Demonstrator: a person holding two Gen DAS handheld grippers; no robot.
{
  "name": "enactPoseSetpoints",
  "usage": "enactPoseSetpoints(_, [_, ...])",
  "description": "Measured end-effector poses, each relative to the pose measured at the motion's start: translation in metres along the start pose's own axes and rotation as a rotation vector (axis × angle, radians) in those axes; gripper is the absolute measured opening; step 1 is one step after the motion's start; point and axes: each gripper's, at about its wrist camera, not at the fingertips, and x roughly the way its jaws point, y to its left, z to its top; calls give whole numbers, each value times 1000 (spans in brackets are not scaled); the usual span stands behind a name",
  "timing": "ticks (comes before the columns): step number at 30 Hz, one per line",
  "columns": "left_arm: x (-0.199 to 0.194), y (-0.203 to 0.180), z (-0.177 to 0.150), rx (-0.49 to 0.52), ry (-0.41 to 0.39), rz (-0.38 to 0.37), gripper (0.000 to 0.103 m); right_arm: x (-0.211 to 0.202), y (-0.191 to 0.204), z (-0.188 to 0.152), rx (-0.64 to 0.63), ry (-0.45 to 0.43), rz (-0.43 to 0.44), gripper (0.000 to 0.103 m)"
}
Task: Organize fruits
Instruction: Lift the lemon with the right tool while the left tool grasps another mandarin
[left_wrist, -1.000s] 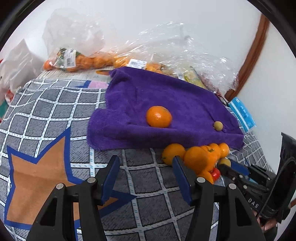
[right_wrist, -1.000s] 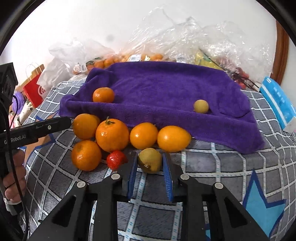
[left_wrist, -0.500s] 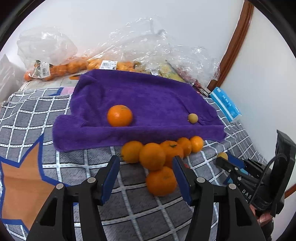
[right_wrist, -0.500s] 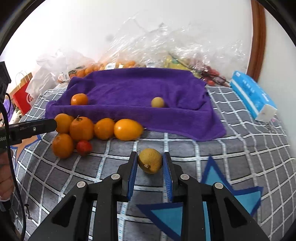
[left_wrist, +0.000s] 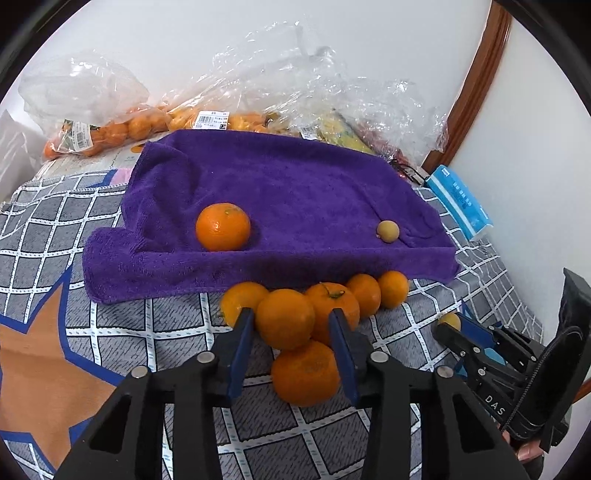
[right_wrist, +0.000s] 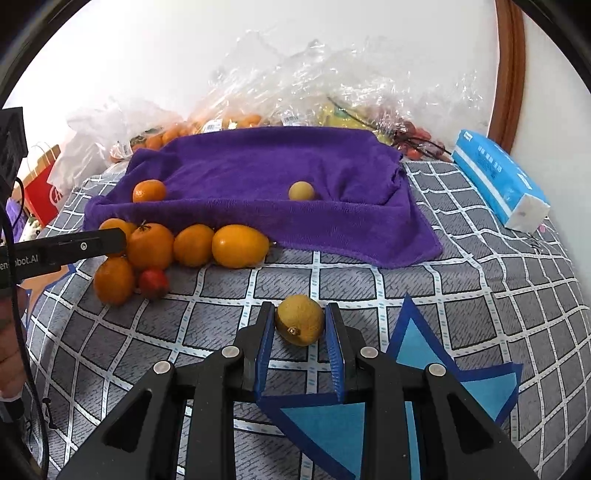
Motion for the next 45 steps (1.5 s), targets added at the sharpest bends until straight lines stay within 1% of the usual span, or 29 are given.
enactPoseSetpoints(3, [-1,0,0,6,-14,15,32,2,1,0,-2,12,-2,27])
enactPoseSetpoints(7, [-1,1,0,5,-19,9,32,8,8,0,-42,40,-6,28])
enactPoseSetpoints(8, [-1,1,0,10,-21,12,32,8,10,0,-55,36,-16,28])
enactPoseSetpoints(10, [-3,-1,-2,19,-29,13,32,6,11,-1,-66,25,-10,28])
enactPoseSetpoints(16, [-16,0,-3,24,-57,11,32,-1,5,-2,-33,-7,18,28])
enactPoseSetpoints(25, [-32,14,-7,-1,-77,55,32,-14,6,-2,-17,-25,9,28])
enactPoseSetpoints(28, [-37,19,-7,-18,-84,62,32,-22,7,4,-6,-37,15,28])
enactPoseSetpoints(31, [-40,24,-3,-36,-91,68,32,-33,10,16,-8,-69,10,28])
enactPoseSetpoints(35, [-46,27,5,-41,-110,83,32,-45,10,34,-10,-121,26,28])
enactPoseSetpoints(40, [-50,30,26,-43,-139,107,32,-51,6,62,-4,-170,34,28])
enactPoseSetpoints(45, [-54,28,49,-60,-171,100,32,-53,3,88,-6,-215,30,28])
